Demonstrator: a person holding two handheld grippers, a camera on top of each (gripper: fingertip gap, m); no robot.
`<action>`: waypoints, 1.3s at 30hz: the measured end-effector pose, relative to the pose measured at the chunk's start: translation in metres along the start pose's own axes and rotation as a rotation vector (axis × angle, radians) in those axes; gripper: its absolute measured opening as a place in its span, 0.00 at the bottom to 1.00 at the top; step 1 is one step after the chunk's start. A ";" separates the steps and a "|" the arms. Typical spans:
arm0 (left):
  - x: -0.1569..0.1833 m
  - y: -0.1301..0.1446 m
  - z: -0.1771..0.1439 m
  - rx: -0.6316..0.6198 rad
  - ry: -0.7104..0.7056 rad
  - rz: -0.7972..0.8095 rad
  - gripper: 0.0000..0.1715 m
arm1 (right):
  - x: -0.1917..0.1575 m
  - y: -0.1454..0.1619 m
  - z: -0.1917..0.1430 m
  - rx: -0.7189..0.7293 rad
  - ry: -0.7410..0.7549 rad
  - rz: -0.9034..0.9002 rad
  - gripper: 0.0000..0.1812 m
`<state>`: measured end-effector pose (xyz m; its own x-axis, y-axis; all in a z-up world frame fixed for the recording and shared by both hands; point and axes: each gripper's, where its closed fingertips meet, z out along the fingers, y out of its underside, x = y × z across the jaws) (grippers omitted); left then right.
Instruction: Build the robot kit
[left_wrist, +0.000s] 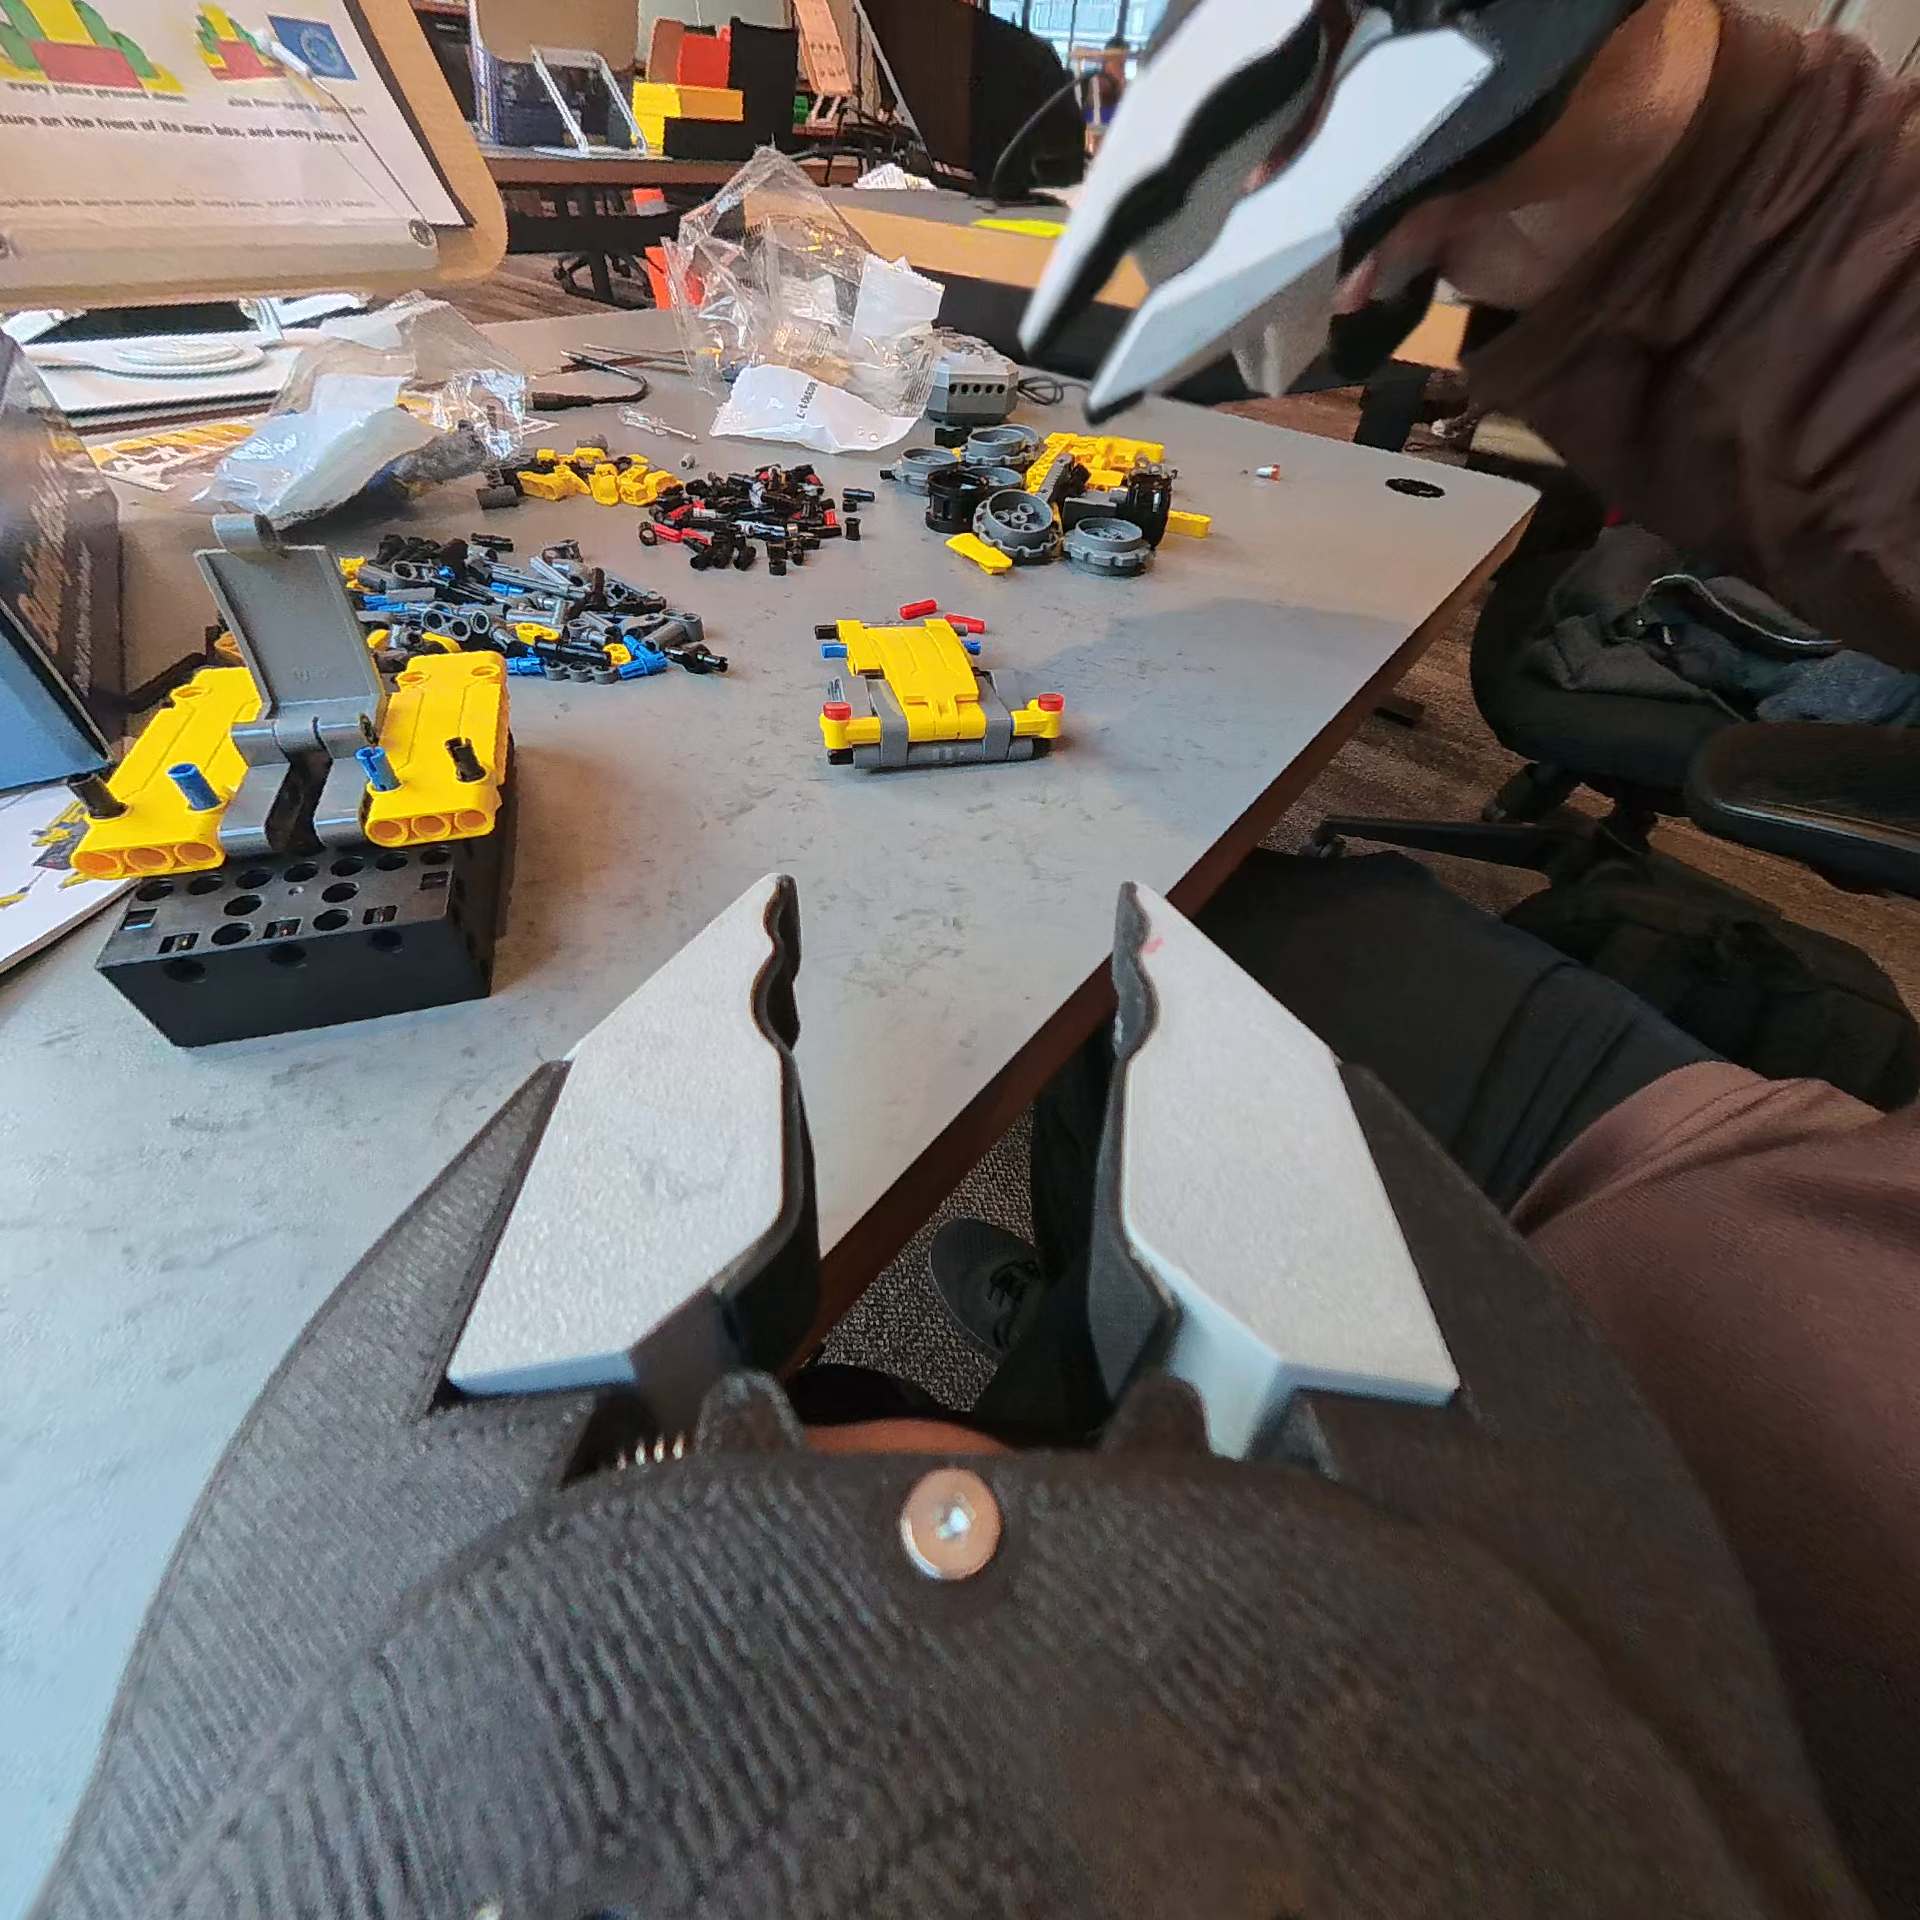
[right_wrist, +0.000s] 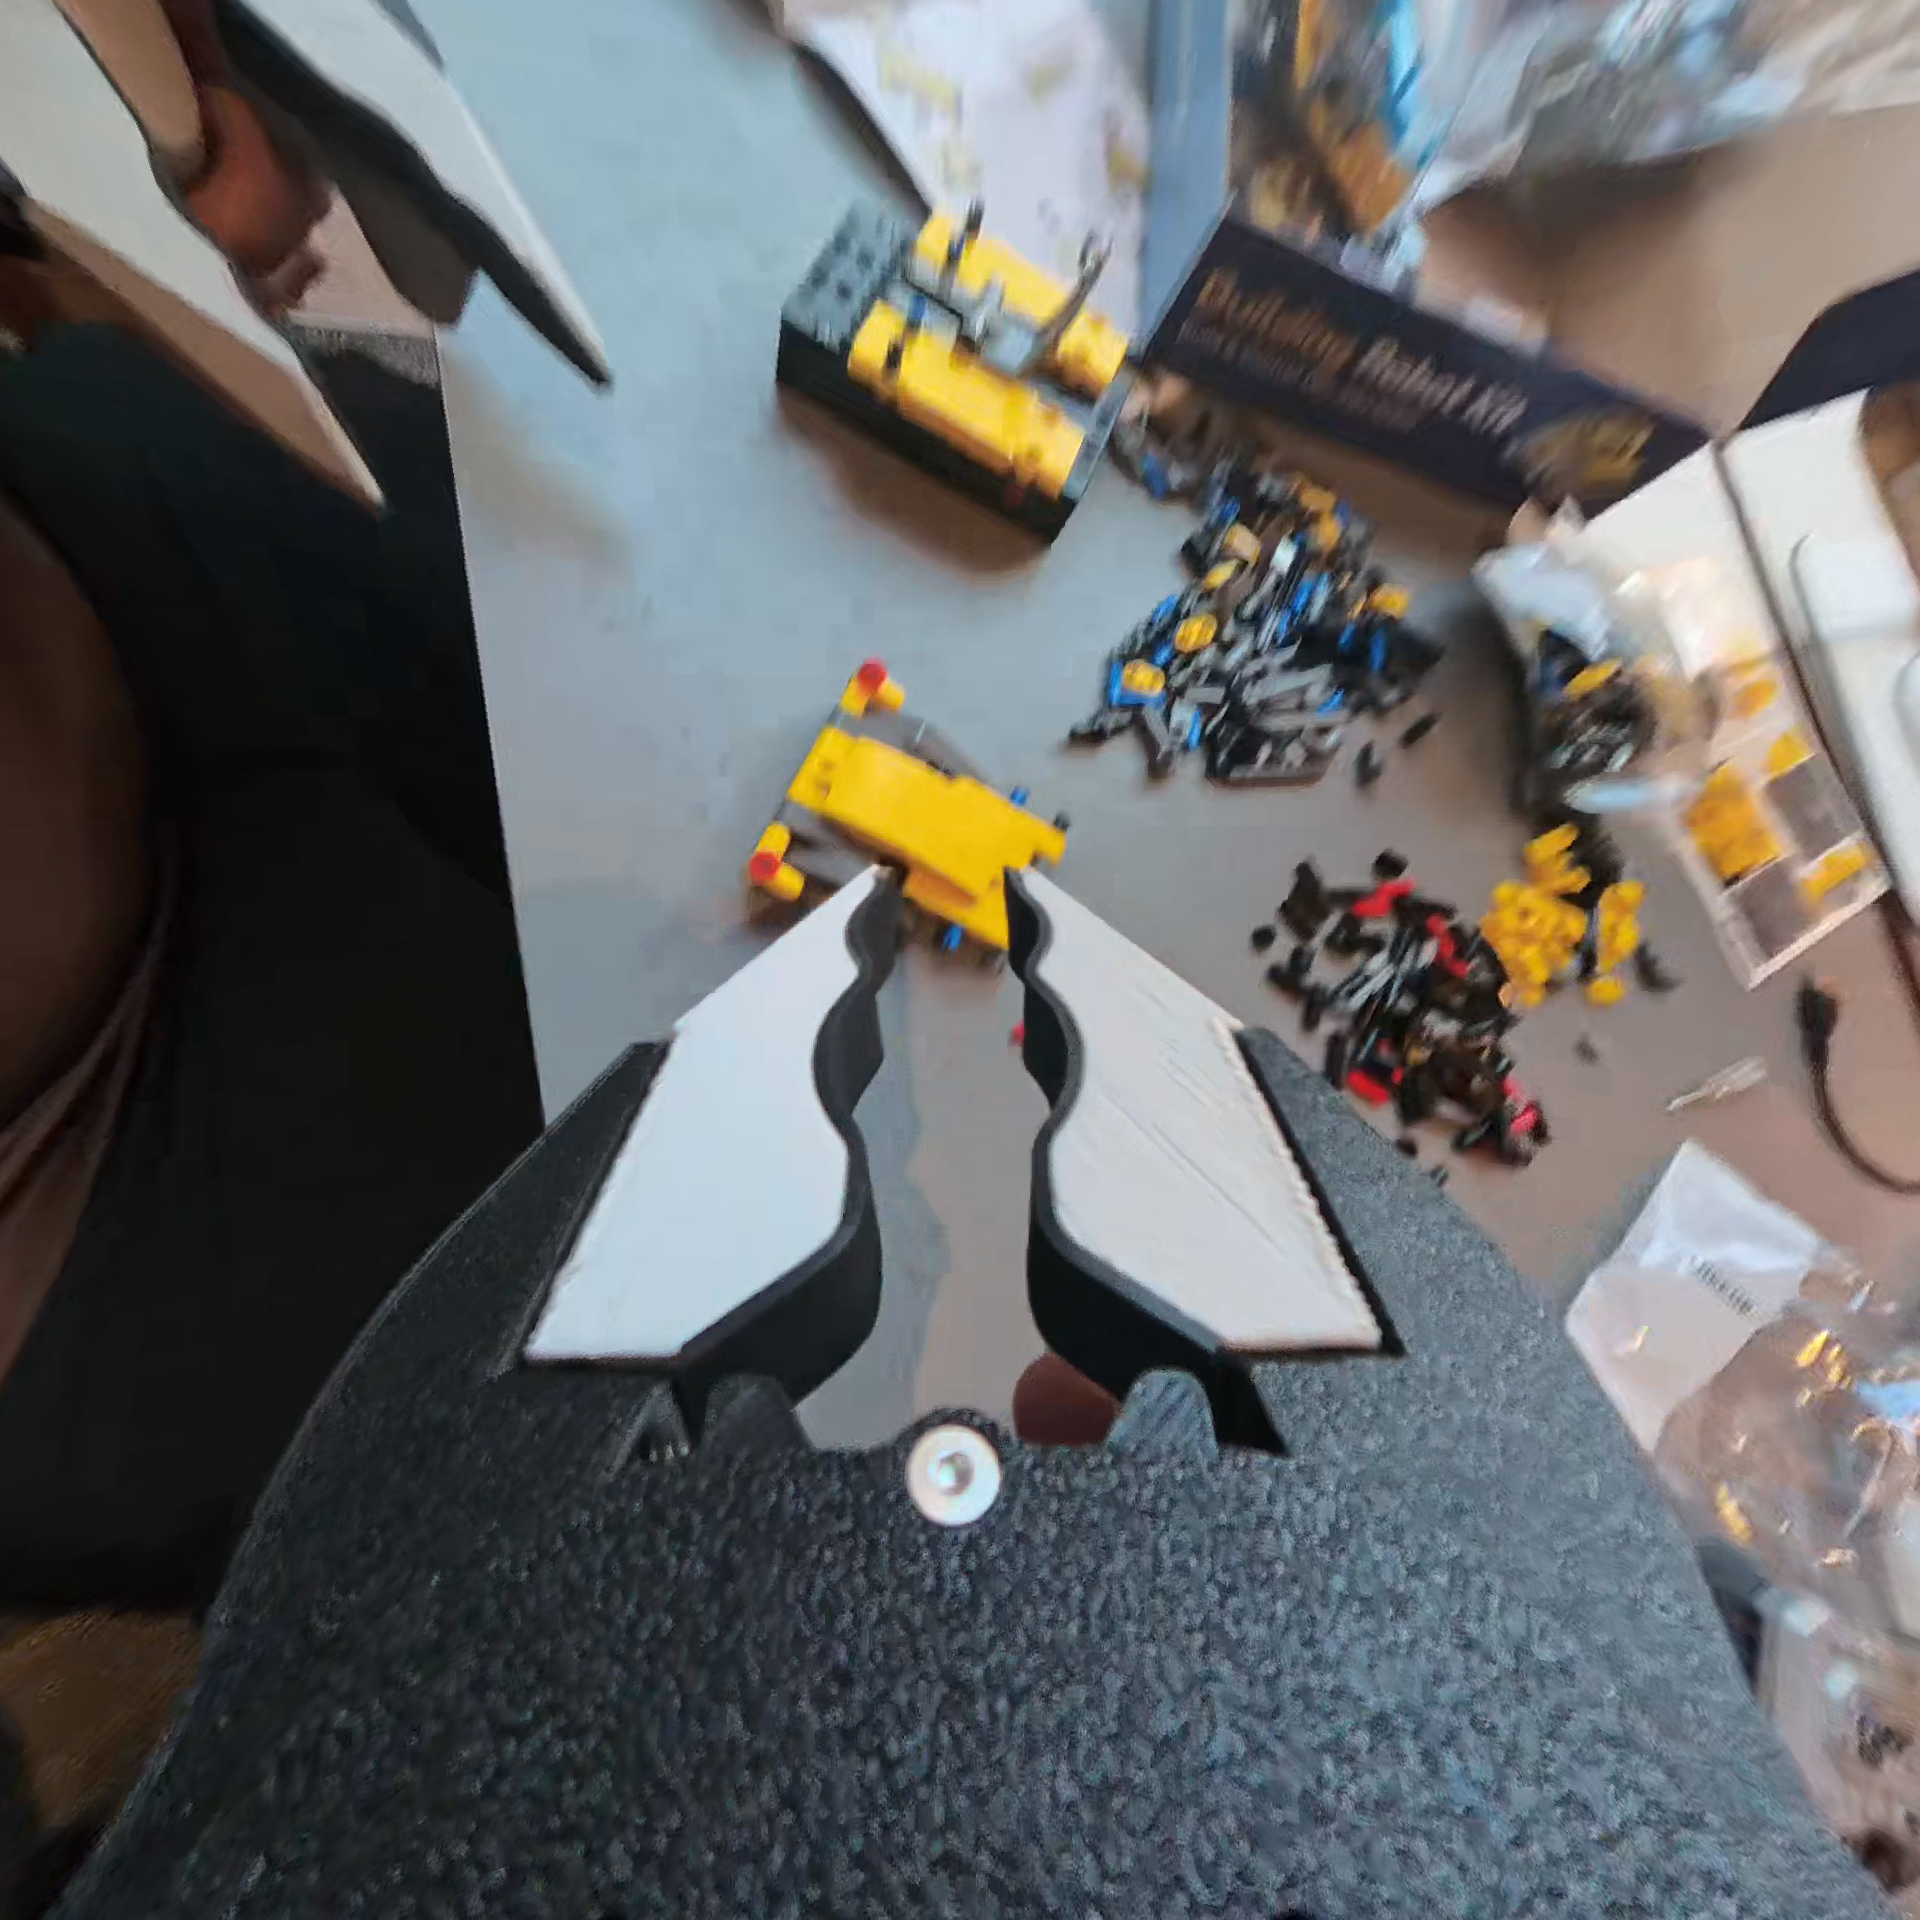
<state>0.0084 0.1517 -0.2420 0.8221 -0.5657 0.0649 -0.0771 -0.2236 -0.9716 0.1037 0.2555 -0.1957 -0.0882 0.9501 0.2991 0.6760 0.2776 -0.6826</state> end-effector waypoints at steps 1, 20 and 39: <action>0.000 0.000 0.000 0.001 0.001 -0.001 0.34 | -0.003 0.014 0.000 -0.067 -0.017 0.023 0.09; 0.005 0.001 0.002 -0.008 0.015 0.012 0.34 | -0.019 0.091 0.024 -0.390 -0.135 0.197 0.00; 0.001 0.002 0.002 -0.009 0.011 -0.005 0.34 | 0.009 0.014 0.037 0.105 -0.036 0.451 0.22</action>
<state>0.0099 0.1527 -0.2446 0.8165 -0.5728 0.0726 -0.0778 -0.2337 -0.9692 0.0849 0.2737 -0.2274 0.1715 0.9830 -0.0651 0.5753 -0.1535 -0.8034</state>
